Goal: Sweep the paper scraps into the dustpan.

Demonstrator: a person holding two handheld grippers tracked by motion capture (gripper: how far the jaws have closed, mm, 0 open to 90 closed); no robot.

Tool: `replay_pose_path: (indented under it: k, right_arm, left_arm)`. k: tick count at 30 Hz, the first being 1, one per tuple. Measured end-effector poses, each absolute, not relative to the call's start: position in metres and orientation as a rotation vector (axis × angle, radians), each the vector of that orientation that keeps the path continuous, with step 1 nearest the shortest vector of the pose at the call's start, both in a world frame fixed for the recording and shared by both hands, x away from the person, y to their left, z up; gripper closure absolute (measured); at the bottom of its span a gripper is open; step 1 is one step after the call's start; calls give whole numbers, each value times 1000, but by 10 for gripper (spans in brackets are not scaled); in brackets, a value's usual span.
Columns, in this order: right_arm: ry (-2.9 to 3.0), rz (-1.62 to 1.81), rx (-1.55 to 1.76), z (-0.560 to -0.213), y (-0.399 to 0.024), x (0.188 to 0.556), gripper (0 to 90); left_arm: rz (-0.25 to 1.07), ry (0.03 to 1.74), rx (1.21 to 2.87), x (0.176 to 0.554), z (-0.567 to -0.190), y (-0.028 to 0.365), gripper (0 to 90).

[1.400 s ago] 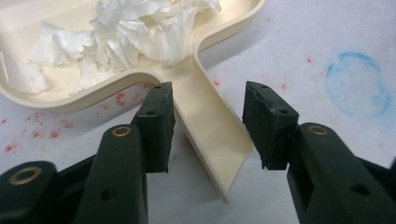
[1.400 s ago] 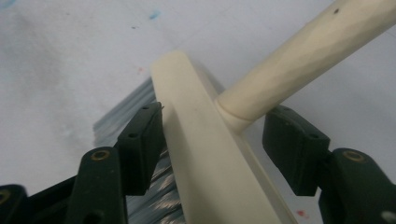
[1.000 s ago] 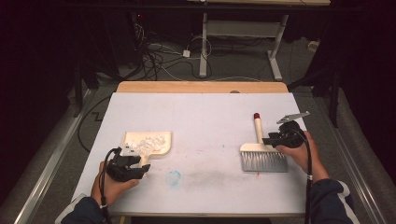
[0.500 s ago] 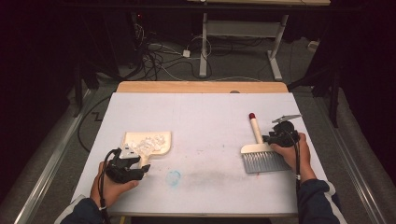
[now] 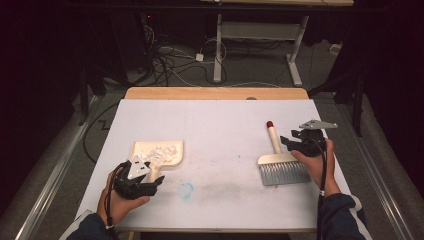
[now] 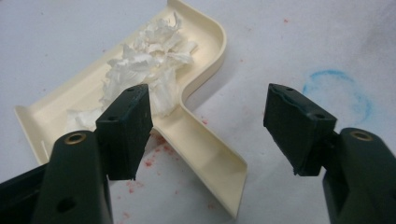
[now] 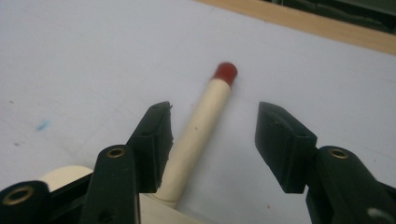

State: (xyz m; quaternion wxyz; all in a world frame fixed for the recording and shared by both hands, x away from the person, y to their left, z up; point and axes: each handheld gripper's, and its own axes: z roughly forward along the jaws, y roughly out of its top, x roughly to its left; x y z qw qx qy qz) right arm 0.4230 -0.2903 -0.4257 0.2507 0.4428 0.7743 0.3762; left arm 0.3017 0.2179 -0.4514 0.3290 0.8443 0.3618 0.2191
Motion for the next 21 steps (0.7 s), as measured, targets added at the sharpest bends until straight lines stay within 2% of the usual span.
replay_pose_path:
  k: [13,21]
  right_arm:
    - [2056,1123,1079,-406,-269,406,366]
    - [2045,1148,1053,-402,-262,401,321]
  left_arm:
    - [628,886,2159,296,-448,217,216]
    - [665,837,2147,294,-447,215,210]
